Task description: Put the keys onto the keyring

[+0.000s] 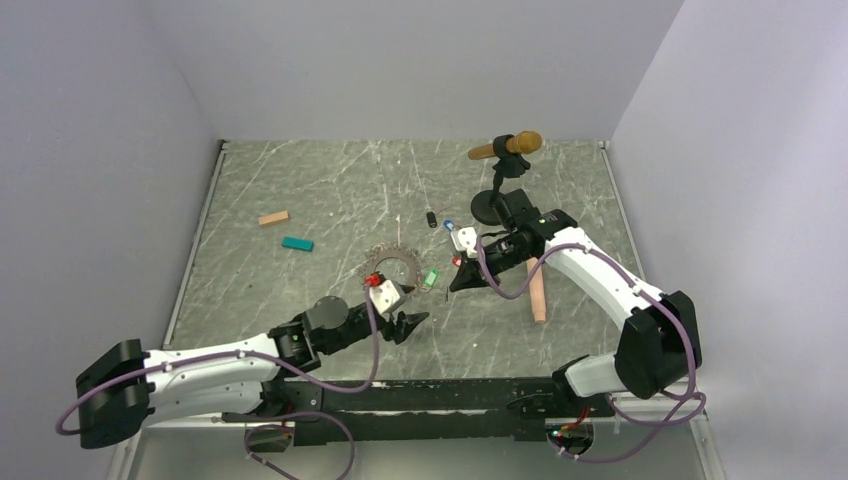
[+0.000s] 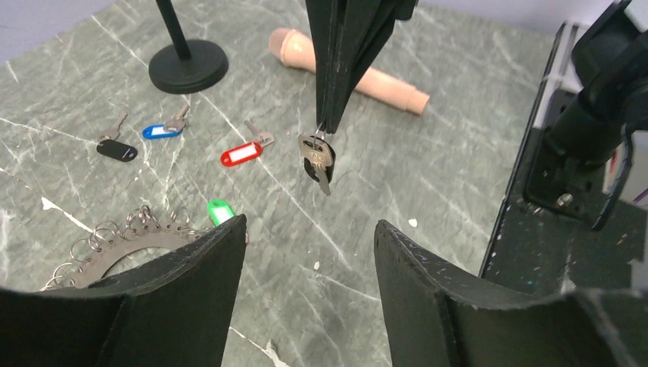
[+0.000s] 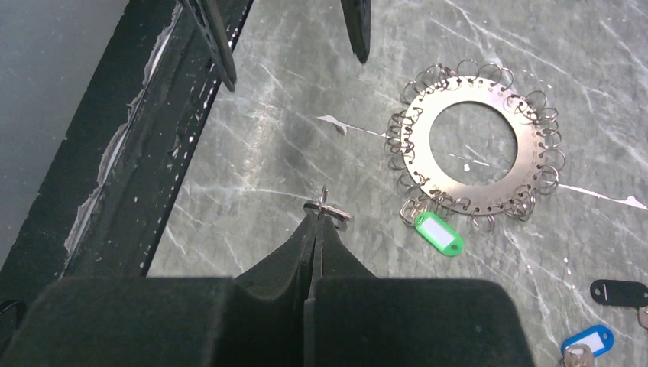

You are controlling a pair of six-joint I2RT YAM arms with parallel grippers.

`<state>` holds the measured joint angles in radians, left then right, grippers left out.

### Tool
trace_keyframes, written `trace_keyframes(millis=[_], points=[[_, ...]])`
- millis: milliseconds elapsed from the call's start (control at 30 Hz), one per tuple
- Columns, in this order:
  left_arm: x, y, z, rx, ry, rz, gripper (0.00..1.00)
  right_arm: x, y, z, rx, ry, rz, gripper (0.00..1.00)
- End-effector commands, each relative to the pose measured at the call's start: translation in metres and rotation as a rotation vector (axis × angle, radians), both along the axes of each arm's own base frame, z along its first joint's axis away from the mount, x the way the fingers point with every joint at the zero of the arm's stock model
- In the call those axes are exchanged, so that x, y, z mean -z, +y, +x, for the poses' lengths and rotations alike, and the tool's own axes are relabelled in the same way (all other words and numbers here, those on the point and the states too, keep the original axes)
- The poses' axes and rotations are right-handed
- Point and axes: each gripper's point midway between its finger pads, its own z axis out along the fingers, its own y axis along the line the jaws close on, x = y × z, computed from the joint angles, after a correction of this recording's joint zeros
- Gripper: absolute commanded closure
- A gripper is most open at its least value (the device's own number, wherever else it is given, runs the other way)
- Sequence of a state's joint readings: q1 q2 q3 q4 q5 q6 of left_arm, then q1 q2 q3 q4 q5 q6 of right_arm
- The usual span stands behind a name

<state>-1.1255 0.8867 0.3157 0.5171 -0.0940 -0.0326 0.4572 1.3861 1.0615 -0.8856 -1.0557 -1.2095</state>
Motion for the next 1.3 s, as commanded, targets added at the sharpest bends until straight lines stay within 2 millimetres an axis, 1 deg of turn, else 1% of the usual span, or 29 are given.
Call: trace_keyframes(millis=[0,100,267,400,567,800,1233,1267], points=[[-0.027,-0.019,0.008,0.029,-0.087,0.004,0.35,-0.008,0.003,0.002,-0.026,-0.04,0.006,1.0],[-0.029,-0.026,0.013,0.028,-0.112,0.01,0.36,-0.006,0.004,0.001,-0.034,-0.032,0.002,1.0],[-0.024,-0.035,0.013,0.055,-0.126,0.016,0.4,-0.004,0.006,-0.002,-0.051,-0.023,0.0,1.0],[-0.02,-0.041,0.012,0.078,-0.135,0.023,0.45,-0.003,0.007,-0.004,-0.059,-0.019,0.0,1.0],[-0.021,-0.048,0.011,0.102,-0.161,0.017,0.54,-0.002,0.008,-0.006,-0.067,-0.011,0.003,1.0],[-0.021,-0.057,0.012,0.122,-0.163,0.02,0.6,-0.002,0.009,-0.007,-0.071,-0.009,0.005,0.99],[-0.011,-0.063,0.014,0.133,-0.156,0.058,0.69,-0.004,0.01,-0.009,-0.082,-0.007,0.015,0.99],[-0.011,-0.063,0.014,0.135,-0.156,0.059,0.71,-0.004,0.009,-0.01,-0.083,-0.007,0.014,0.99]])
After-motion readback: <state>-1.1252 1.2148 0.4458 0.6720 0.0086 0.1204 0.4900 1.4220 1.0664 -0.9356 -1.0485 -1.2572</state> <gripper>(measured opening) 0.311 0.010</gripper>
